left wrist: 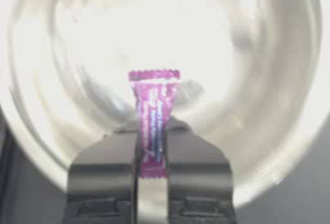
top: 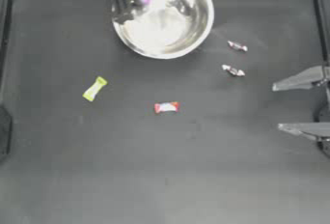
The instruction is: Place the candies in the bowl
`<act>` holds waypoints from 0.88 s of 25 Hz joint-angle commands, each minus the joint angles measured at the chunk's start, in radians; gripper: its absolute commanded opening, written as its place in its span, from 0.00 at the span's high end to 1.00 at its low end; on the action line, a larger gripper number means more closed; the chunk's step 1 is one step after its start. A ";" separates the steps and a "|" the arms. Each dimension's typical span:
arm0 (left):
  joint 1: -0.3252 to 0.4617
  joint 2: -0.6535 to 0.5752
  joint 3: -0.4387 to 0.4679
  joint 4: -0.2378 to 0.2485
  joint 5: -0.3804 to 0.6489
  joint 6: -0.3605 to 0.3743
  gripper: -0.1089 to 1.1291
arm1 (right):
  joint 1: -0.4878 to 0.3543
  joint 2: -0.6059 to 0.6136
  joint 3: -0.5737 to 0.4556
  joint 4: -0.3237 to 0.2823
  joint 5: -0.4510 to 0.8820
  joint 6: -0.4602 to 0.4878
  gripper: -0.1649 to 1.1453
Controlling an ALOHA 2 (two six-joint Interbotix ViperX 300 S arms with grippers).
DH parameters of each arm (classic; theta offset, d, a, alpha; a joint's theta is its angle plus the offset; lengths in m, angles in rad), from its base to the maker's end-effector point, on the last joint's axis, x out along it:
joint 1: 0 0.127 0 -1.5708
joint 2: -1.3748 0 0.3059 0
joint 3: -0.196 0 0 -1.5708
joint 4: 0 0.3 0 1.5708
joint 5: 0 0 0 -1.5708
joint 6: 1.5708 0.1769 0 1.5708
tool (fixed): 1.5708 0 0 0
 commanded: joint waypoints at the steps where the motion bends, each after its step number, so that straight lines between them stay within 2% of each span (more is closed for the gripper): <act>1: 0.000 0.015 -0.089 -0.003 -0.003 0.057 0.64 | -0.002 0.011 -0.011 0.000 -0.008 0.000 0.13; 8: 0.000 0.091 -0.164 -0.005 0.000 0.058 0.63 | 0.000 0.011 -0.003 0.003 -0.008 0.000 0.13; 10: 0.000 0.095 -0.164 -0.006 0.000 0.057 0.57 | -0.002 0.011 -0.003 0.000 -0.008 -0.002 0.13; 12: 0.000 0.100 -0.161 -0.011 0.000 0.048 0.42 | -0.002 0.011 -0.003 0.000 -0.008 -0.002 0.13; 15: 0.000 0.106 -0.161 -0.021 0.000 0.046 0.10 | 0.000 0.011 -0.002 0.000 -0.008 -0.002 0.13; 16: 0.000 0.107 -0.161 -0.023 0.000 0.046 0.05 | 0.000 0.011 -0.002 0.000 -0.008 -0.002 0.13; 17: 0.000 0.107 -0.163 -0.023 0.000 0.048 0.03 | 0.000 0.011 -0.002 0.002 -0.008 -0.002 0.13; 20: 0.000 0.101 -0.164 -0.023 0.002 0.048 0.13 | 0.000 0.009 0.002 0.003 -0.008 -0.002 0.13; 22: 0.000 0.091 -0.164 -0.023 0.006 0.048 0.13 | 0.000 0.008 0.002 0.003 -0.008 -0.002 0.13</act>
